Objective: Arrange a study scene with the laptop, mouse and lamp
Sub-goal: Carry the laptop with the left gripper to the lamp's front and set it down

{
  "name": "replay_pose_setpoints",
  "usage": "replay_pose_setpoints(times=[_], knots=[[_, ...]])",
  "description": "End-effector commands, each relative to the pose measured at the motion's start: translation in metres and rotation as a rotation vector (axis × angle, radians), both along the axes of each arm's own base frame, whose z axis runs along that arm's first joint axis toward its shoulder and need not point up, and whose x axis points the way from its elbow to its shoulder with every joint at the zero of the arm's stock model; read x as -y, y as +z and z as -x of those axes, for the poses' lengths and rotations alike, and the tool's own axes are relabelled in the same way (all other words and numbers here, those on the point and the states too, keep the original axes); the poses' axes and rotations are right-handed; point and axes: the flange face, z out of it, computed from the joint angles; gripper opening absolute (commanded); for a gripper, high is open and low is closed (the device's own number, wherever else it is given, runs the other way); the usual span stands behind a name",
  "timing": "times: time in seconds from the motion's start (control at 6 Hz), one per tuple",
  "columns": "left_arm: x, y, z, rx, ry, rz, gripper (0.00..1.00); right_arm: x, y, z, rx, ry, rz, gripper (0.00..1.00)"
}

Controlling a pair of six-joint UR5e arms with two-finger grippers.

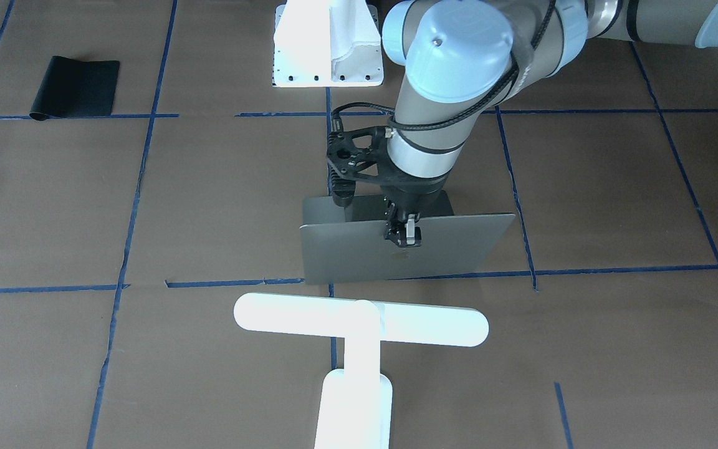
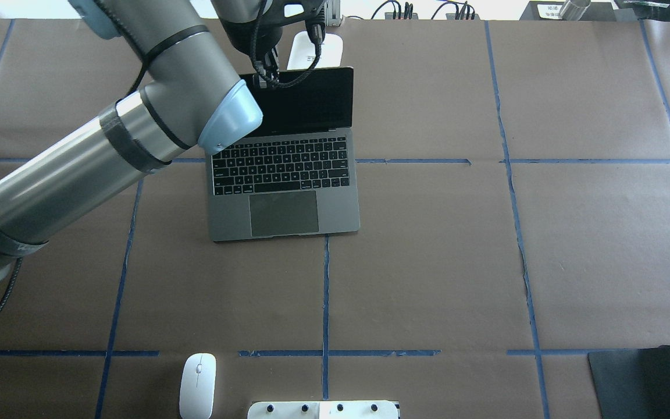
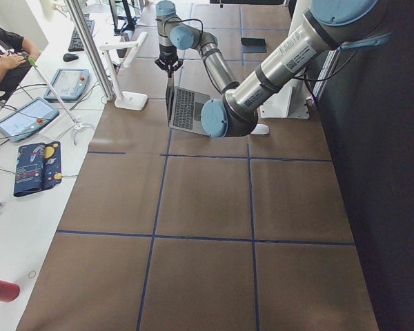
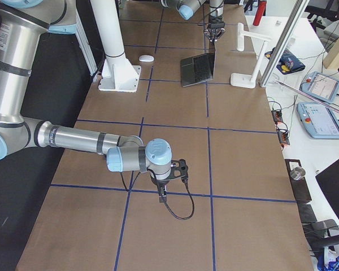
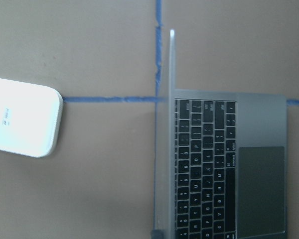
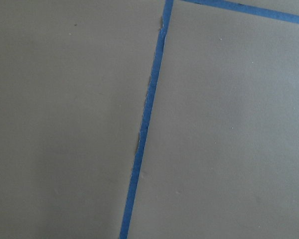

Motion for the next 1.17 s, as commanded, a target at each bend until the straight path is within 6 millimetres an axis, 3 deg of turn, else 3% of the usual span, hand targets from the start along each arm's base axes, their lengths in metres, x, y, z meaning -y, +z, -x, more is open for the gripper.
replay_pose_setpoints(times=[0.0,0.17,0.5,0.83,1.0], knots=[[0.021,0.009,-0.030,-0.007,0.005,-0.008,0.15,0.001,0.000,0.000,-0.001,0.001,-0.002,1.00],[0.026,0.015,-0.038,-0.011,0.002,-0.005,0.20,0.001,0.000,0.000,-0.001,0.001,-0.002,1.00],[0.038,-0.001,-0.052,0.018,-0.022,-0.006,0.29,0.001,0.000,0.000,-0.002,0.001,0.000,1.00],[0.038,-0.005,-0.049,0.006,-0.026,-0.015,0.37,0.001,0.000,0.000,-0.002,0.000,-0.001,1.00],[0.042,-0.013,-0.033,-0.010,-0.034,-0.034,0.42,0.001,0.000,0.000,0.000,-0.001,-0.001,1.00]])
